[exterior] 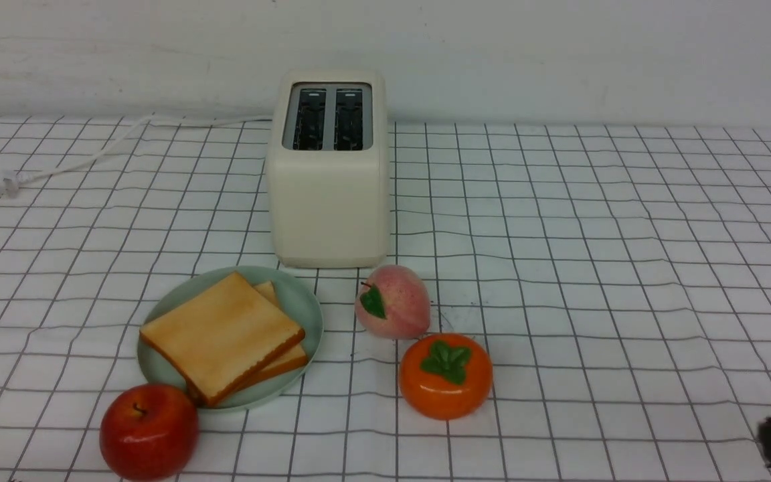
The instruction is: Take toasted bread from bread machine on white checkered table place on plate.
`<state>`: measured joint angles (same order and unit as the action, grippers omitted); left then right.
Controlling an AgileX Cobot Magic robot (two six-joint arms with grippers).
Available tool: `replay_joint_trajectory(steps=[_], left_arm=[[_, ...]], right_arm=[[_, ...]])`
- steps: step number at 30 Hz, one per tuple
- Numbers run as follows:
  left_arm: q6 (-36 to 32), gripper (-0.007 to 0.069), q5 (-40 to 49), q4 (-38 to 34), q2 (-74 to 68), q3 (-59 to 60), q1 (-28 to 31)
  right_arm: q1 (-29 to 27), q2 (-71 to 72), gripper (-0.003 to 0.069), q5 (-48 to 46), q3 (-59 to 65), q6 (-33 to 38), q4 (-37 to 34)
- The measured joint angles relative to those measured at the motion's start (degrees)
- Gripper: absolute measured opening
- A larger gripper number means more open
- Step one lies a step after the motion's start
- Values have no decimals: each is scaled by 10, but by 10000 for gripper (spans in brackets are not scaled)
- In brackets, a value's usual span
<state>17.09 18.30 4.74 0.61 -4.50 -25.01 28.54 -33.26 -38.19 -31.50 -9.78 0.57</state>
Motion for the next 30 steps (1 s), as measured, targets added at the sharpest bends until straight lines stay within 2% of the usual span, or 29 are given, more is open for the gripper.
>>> replay_joint_trajectory(steps=[2,4,5,10,17,30], left_arm=[[0,-9,2,0,0,0,0],[0,-8,3,0,0,0,0],[0,-6,4,0,0,0,0],[0,-1,5,0,0,0,0],[0,4,6,0,0,0,0],[0,6,8,0,0,0,0]], right_arm=[[-68,82,3,48,69,22,16],[-102,125,3,77,110,27,18],[-149,186,3,119,174,31,23],[-230,295,3,220,309,32,32],[-245,338,-3,172,328,32,32],[-245,338,-1,167,327,32,30]])
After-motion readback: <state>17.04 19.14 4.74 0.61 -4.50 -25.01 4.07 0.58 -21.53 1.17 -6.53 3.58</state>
